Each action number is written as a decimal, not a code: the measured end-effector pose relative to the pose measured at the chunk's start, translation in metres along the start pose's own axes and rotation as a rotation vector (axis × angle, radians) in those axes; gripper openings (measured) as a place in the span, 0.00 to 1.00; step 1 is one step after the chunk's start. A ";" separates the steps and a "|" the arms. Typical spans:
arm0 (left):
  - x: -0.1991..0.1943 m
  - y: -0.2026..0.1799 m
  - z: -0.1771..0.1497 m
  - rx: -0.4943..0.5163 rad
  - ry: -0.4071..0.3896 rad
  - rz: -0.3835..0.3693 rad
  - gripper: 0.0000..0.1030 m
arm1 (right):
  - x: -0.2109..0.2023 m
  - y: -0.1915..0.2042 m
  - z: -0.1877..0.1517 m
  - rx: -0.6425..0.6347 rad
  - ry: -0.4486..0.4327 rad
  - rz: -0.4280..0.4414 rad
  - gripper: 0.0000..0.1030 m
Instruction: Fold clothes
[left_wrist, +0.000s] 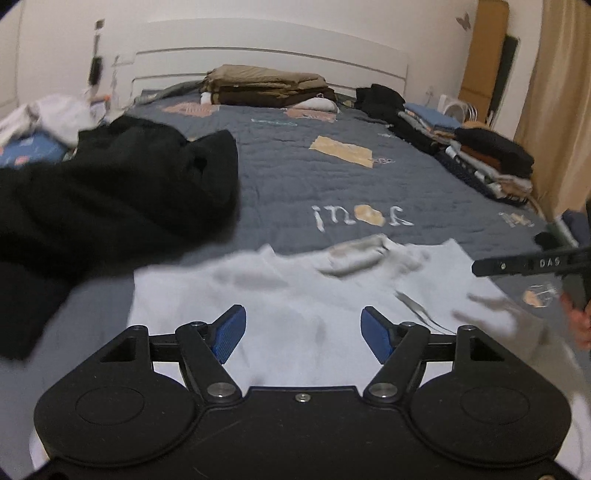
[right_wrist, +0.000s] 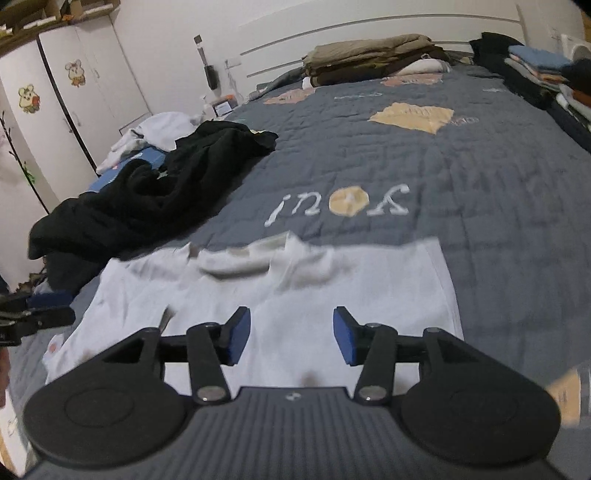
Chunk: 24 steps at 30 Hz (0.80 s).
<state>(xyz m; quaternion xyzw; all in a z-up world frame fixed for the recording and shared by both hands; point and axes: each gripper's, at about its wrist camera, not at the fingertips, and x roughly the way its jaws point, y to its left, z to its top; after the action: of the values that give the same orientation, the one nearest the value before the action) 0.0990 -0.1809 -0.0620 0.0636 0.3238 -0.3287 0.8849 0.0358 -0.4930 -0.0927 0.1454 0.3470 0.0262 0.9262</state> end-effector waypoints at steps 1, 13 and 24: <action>0.010 0.003 0.008 0.014 0.008 0.008 0.66 | 0.009 0.001 0.008 -0.016 0.009 -0.007 0.48; 0.138 0.026 0.059 0.120 0.174 -0.064 0.66 | 0.120 0.011 0.065 -0.192 0.124 -0.039 0.49; 0.187 0.025 0.046 0.230 0.275 -0.156 0.11 | 0.164 -0.002 0.063 -0.082 0.261 0.066 0.27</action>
<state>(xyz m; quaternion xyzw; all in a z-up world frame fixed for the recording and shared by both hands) 0.2456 -0.2775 -0.1434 0.1832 0.4057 -0.4193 0.7912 0.2004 -0.4860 -0.1523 0.1139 0.4581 0.0896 0.8770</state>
